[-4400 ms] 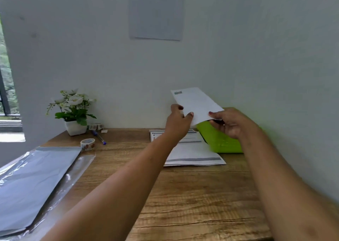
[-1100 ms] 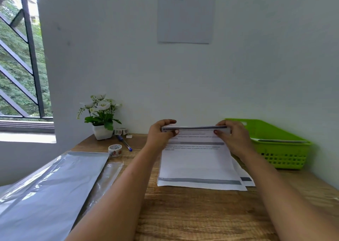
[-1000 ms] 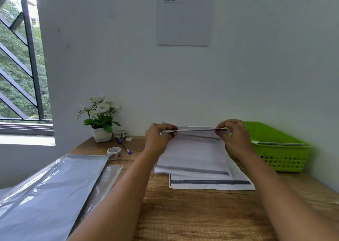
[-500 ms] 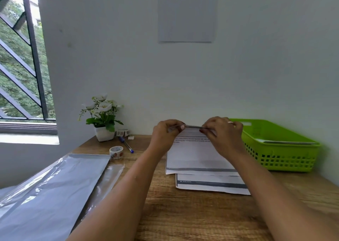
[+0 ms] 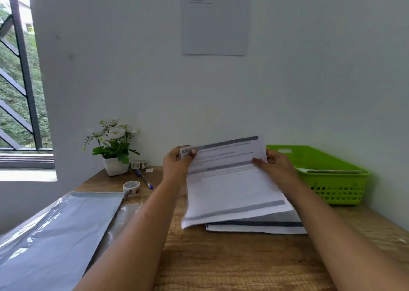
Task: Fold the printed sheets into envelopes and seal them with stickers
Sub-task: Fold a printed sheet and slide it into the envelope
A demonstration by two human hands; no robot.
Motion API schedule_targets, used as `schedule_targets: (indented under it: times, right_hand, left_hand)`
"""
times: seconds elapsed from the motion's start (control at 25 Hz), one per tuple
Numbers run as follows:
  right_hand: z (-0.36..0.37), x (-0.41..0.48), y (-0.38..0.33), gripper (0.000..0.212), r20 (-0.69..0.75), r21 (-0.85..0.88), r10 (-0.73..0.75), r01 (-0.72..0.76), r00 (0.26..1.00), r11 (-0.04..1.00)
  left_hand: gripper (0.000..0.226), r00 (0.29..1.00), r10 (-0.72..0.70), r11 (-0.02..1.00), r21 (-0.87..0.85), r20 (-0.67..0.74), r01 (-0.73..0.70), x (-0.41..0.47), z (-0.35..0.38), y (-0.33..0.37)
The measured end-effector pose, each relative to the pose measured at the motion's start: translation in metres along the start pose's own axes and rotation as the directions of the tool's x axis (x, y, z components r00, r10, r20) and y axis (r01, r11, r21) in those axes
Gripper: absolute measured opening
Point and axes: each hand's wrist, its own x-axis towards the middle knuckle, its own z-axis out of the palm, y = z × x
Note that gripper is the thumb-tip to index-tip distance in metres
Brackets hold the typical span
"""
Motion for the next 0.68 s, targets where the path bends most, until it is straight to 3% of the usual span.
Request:
schedule_targets:
  times: [0.16, 0.36, 0.52, 0.68]
  right_hand:
    - [-0.002, 0.0, 0.004, 0.021, -0.099, 0.051, 0.018, -0.013, 0.995, 0.999]
    - [-0.002, 0.0, 0.004, 0.024, -0.061, 0.107, 0.02, -0.013, 0.998, 0.994]
    - [-0.004, -0.001, 0.007, 0.038, -0.034, -0.012, 0.052, -0.052, 0.998, 0.999]
    - [-0.002, -0.005, 0.006, 0.041, -0.05, -0.061, 0.024, -0.028, 0.998, 0.998]
  left_hand:
    - [0.02, 0.984, -0.145, 0.988, 0.062, 0.102, 0.139, 0.0, -0.012, -0.013]
    - [0.027, 0.969, -0.203, 0.979, 0.019, 0.139, 0.202, 0.0, -0.022, -0.014]
    - [0.03, 0.961, -0.257, 0.966, 0.056, 0.102, 0.253, -0.001, -0.026, -0.014]
    - [0.025, 0.896, -0.397, 0.918, 0.092, 0.199, 0.387, -0.004, -0.028, -0.014]
